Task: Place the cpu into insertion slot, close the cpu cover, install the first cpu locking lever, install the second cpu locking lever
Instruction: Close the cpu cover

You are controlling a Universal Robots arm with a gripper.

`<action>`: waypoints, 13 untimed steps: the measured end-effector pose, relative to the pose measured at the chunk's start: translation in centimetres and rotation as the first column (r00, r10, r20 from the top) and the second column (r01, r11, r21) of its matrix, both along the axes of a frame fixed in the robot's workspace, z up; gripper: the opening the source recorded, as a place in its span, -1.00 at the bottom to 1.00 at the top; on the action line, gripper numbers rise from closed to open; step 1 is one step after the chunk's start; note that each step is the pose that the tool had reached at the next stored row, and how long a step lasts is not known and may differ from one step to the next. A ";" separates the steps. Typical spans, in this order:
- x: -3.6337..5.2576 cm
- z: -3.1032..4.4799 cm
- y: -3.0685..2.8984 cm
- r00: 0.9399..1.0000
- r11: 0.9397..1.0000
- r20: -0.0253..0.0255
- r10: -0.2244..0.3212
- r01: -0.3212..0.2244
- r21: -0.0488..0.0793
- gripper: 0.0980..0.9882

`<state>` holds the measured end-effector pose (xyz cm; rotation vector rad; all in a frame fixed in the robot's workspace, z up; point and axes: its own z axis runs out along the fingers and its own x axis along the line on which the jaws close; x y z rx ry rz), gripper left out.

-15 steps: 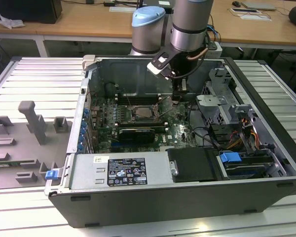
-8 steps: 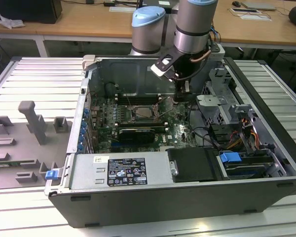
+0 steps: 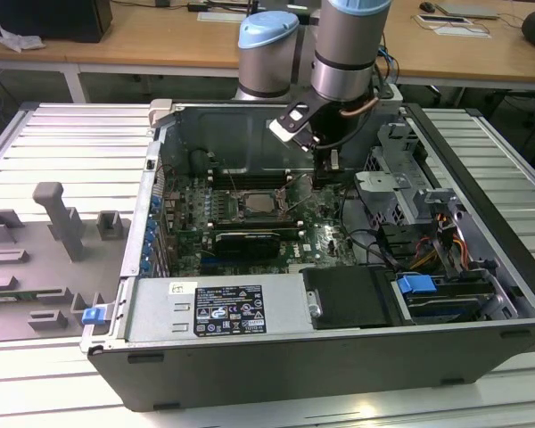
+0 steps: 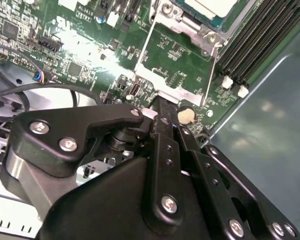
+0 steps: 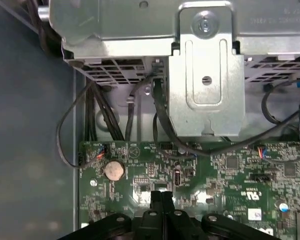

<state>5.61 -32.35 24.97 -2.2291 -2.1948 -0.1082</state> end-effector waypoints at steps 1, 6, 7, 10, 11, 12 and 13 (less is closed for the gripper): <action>-0.14 0.11 0.00 1.000 1.000 0.000 0.000 0.000 0.000 -0.98; -1.72 0.13 0.00 1.000 1.000 0.000 0.000 0.000 0.000 -0.98; -1.86 0.13 0.00 1.000 1.000 0.000 0.000 0.000 0.000 -0.98; -2.12 0.13 0.00 1.000 1.000 0.000 0.000 0.000 0.000 -0.98; -2.22 0.13 0.00 1.000 1.000 0.000 0.000 0.000 0.000 -0.98; -2.28 0.13 0.00 1.000 1.000 0.000 0.000 0.000 0.000 -0.98; -2.36 0.13 0.00 1.000 1.000 0.000 0.000 0.000 0.000 -0.98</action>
